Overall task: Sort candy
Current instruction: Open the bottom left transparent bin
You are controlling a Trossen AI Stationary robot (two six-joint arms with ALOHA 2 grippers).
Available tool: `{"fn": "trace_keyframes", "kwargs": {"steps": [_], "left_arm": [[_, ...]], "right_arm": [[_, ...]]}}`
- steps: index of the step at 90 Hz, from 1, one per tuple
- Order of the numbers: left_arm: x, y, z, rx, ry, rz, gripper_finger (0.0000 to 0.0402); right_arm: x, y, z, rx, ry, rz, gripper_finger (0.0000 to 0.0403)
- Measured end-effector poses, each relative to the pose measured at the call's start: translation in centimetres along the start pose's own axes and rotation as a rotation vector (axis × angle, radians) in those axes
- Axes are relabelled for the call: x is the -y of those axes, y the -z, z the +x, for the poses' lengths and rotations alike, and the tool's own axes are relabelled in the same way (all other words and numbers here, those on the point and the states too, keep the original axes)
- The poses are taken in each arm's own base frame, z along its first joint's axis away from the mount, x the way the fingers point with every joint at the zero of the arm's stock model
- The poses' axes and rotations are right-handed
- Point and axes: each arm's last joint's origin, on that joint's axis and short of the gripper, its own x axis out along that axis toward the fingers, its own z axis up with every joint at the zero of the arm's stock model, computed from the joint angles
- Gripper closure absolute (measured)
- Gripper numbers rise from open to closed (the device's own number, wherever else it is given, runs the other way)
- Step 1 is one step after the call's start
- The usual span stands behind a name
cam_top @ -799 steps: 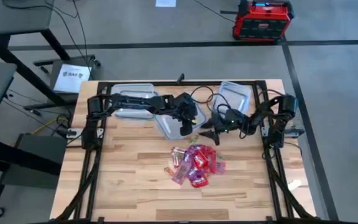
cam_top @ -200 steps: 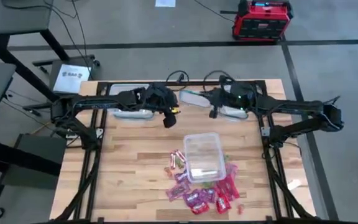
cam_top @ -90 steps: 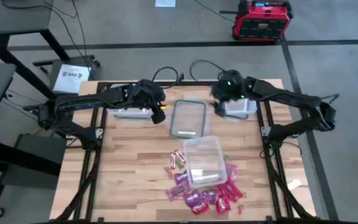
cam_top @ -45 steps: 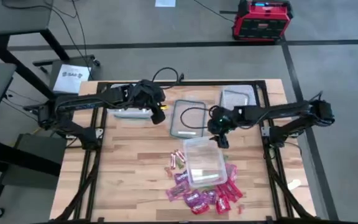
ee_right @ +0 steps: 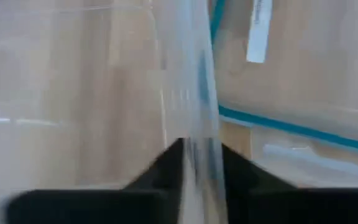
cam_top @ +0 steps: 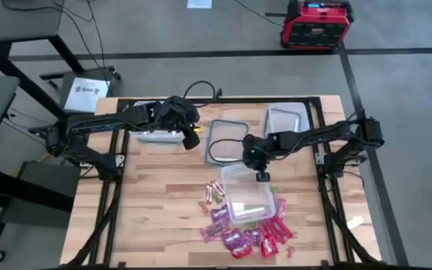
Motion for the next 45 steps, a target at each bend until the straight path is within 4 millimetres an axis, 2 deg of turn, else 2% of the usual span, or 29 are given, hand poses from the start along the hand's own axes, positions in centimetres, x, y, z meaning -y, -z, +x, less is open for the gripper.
{"fn": "trace_keyframes", "kwargs": {"steps": [11,18,24,32,45], "left_arm": [[0.0,0.0,0.0,-0.003,0.0,0.001,0.0279],[0.0,0.0,0.0,-0.003,0.0,0.001,0.0279],[0.0,0.0,0.0,-0.003,0.0,0.001,0.0279],[0.0,0.0,0.0,-0.001,0.0,0.002,0.0279],[0.0,0.0,-0.1,-0.001,0.0,0.004,0.0279]], "right_arm": [[1.0,-1.5,-3.5,0.044,-0.001,0.031,0.0396],[2.1,-2.8,-5.8,0.145,0.013,0.068,0.0398],[3.5,-3.5,-7.0,0.227,0.054,0.091,0.0398],[6.0,-3.7,-6.8,0.283,0.106,0.135,0.04],[10.5,-2.7,-4.6,0.261,0.188,0.126,0.04]]}}
